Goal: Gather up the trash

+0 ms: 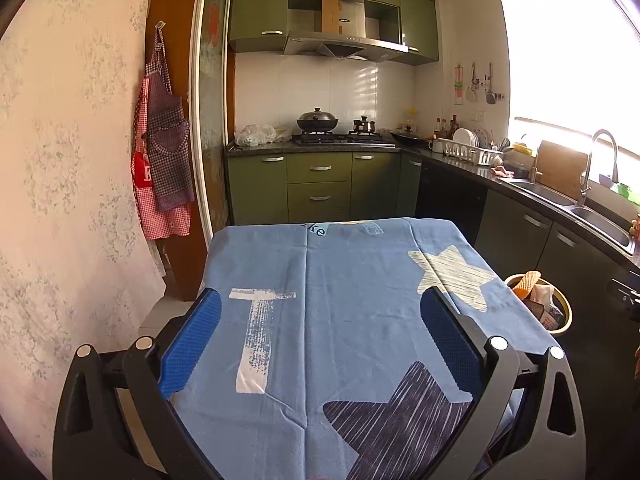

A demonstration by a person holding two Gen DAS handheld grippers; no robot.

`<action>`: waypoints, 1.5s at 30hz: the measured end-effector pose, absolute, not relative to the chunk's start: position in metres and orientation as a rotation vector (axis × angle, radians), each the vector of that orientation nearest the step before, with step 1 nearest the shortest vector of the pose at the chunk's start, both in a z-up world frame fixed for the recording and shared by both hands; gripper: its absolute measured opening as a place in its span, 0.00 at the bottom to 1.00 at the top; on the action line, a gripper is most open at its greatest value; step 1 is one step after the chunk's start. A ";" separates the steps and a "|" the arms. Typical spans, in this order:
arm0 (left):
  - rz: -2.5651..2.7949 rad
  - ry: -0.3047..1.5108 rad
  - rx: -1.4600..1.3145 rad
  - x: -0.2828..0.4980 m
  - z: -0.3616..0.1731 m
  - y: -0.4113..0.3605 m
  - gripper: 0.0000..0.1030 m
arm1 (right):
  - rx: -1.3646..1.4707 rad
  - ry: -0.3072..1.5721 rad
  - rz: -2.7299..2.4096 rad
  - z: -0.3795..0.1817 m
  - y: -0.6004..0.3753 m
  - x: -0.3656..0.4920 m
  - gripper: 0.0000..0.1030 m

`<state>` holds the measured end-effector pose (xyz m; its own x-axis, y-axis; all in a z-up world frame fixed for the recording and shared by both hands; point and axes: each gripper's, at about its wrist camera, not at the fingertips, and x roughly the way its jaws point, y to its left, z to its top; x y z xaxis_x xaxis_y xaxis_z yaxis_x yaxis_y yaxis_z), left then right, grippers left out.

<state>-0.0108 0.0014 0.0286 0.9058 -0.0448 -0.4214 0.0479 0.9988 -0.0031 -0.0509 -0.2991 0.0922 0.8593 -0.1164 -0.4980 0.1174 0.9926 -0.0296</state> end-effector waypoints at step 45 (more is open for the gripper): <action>-0.093 0.442 0.031 -0.008 0.025 -0.015 0.95 | 0.015 0.512 -0.127 0.092 -0.302 -0.051 0.94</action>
